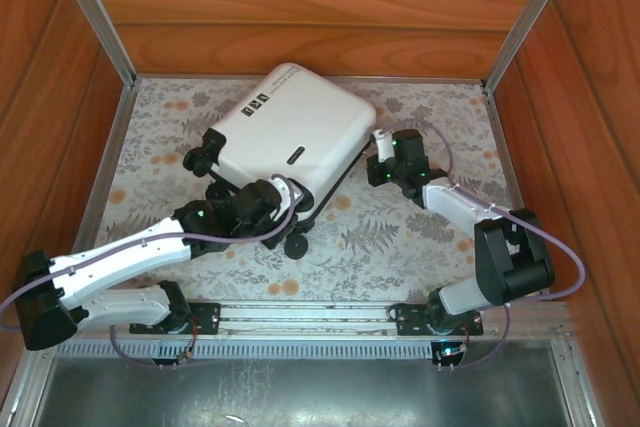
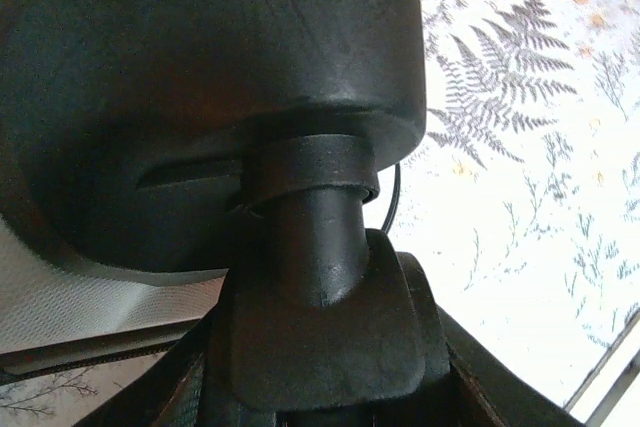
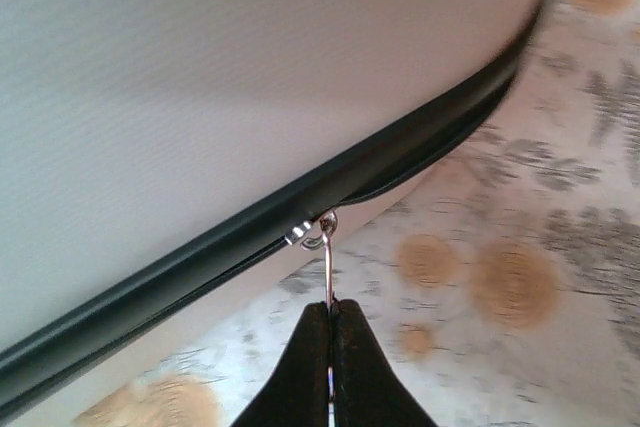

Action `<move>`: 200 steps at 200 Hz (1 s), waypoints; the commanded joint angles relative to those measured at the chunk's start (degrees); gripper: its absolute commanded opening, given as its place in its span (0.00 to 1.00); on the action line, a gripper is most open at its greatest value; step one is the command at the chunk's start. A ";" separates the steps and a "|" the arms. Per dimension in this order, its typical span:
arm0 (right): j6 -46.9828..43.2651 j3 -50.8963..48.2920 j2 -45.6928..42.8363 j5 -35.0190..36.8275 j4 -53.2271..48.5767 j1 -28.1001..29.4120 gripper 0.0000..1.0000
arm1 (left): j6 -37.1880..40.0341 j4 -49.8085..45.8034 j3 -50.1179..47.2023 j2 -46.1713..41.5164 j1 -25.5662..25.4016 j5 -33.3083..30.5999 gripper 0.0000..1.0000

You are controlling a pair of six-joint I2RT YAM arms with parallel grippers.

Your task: Pack the luggage

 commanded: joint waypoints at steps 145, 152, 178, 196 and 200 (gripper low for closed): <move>-13.25 14.78 9.42 -9.33 1.27 -21.68 0.00 | 26.27 -1.17 -9.09 -13.69 -3.81 11.95 0.00; -13.15 12.81 7.82 -10.35 3.52 -21.72 0.00 | 25.33 -0.97 -7.97 -13.15 -3.82 9.69 0.00; -13.85 4.21 3.62 -12.52 14.34 -20.66 0.00 | 22.23 0.39 -3.84 -10.82 -3.89 0.16 0.00; -17.19 0.61 2.34 -11.44 17.88 -19.08 0.00 | 20.02 3.02 -2.64 -9.94 -4.00 -6.78 0.00; -18.06 0.20 2.22 -10.93 18.18 -18.63 0.00 | 19.76 3.68 -2.61 -9.92 -4.04 -7.74 0.00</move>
